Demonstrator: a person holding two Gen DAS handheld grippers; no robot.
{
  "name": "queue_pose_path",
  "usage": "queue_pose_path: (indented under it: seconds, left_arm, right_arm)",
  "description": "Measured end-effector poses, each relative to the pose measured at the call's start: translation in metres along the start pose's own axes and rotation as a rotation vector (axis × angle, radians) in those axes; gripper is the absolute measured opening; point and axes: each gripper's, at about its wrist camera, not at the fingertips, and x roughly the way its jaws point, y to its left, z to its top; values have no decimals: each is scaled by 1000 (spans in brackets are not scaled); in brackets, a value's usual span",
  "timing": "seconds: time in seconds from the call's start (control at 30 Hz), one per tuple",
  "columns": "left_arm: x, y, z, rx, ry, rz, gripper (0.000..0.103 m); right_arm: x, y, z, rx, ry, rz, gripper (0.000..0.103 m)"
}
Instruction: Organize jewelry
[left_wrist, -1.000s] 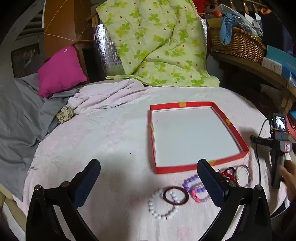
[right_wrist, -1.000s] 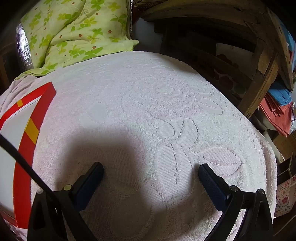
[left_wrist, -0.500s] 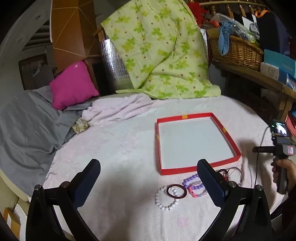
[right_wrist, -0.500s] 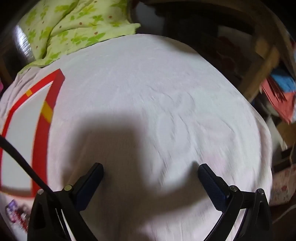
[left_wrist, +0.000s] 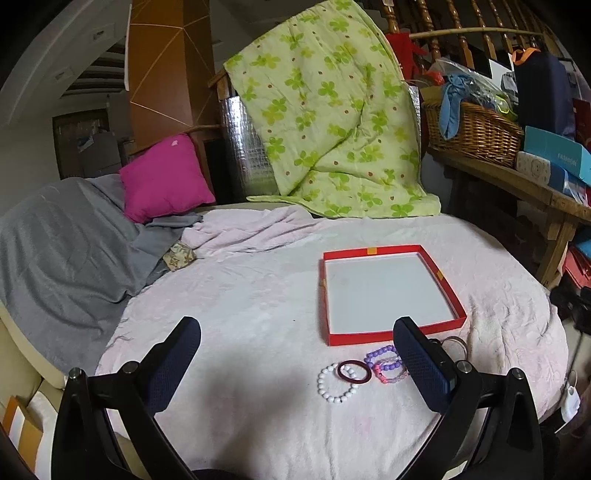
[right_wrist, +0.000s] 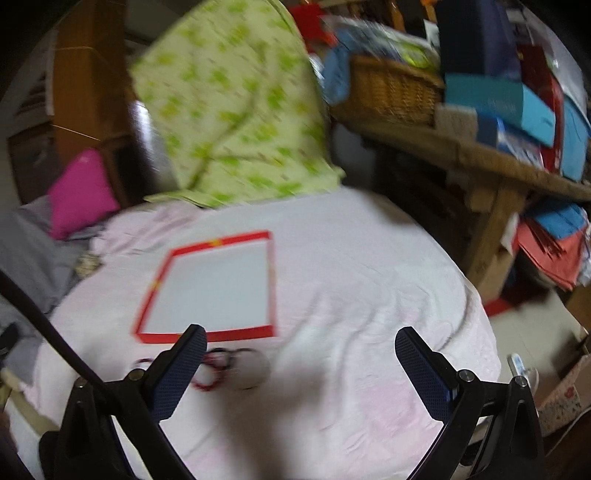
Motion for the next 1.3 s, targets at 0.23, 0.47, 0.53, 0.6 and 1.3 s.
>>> queue_pose_path:
  seconds: [0.23,0.47,0.53,0.6,1.3]
  left_arm:
    - [-21,12,-8,-2,-22,35,103]
    - [-35,17,-17,7,-37,53,103]
    - [-36,18,-18,12,-36,53,103]
    - [-35,18,-19,17,-34,53,103]
    - [-30,7,-24,66,-27,64,103]
  right_arm:
    - [-45,61,-25,-46,-47,80,103]
    - [-66,85,-41,-51,-91,86,103]
    - [-70,86,-41,-63,-103,75,103]
    - [-72,92,-43,-73,-112,67,103]
    - [-69,87,-46,-65,-142,48,103]
